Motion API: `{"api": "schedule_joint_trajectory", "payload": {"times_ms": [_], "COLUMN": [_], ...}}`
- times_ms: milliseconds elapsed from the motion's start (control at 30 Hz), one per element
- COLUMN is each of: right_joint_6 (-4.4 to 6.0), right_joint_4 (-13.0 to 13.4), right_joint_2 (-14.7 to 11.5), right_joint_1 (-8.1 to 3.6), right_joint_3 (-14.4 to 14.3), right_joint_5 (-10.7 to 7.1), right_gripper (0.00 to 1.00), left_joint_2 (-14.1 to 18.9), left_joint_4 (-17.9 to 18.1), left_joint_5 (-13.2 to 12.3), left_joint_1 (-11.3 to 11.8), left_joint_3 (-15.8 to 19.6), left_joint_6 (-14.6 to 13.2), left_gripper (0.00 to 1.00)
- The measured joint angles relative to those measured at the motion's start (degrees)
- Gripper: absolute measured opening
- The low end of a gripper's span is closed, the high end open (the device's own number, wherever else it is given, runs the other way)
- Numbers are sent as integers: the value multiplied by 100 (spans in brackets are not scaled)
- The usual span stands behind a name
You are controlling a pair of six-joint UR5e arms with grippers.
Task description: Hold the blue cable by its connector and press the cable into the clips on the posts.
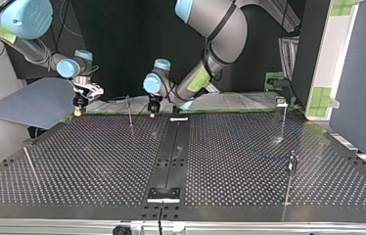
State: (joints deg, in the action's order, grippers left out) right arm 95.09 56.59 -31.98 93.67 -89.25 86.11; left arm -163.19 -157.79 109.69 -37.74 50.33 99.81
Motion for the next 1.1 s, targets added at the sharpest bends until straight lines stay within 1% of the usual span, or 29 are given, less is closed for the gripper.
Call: {"api": "schedule_joint_trajectory", "payload": {"times_ms": [167, 233, 333, 400, 533, 667, 900, 1000, 1033, 1067, 1100], "right_joint_6": [3, 3, 4, 14, 68, 106, 125, 126, 126, 126, 126], "right_joint_4": [-236, -335, -404, -415, -435, -441, -439, -440, -442, -443, -444], "right_joint_2": [192, 225, 244, 251, 258, 261, 265, 265, 266, 266, 266], "right_joint_1": [-38, -46, -52, -51, -53, -54, -44, -20, -10, -6, -1], "right_joint_3": [242, 344, 462, 519, 640, 703, 725, 728, 728, 728, 728], "right_joint_5": [1, -7, -17, -19, -31, -38, -46, -85, -106, -121, -137], "right_gripper": [0, 0, 0, 0, 0, 0, 0, 0, 0, 0, 0], "left_joint_2": [0, 1, -1, -1, -1, 0, 0, 2, 3, 3, 3], "left_joint_4": [-19, -23, -24, -20, -10, -2, -3, 0, 8, 24, 52], "left_joint_5": [13, 25, 56, 93, 203, 282, 287, 251, 226, 198, 155], "left_joint_1": [78, 114, 145, 158, 166, 167, 168, 157, 147, 135, 116], "left_joint_3": [38, 44, 40, 26, -24, -54, -27, 15, 32, 48, 68], "left_joint_6": [68, 78, 84, 87, 85, 83, 77, 40, 14, -17, -66], "left_gripper": [0, 0, 0, 0, 0, 0, 0, 0, 15, 51, 51]}}
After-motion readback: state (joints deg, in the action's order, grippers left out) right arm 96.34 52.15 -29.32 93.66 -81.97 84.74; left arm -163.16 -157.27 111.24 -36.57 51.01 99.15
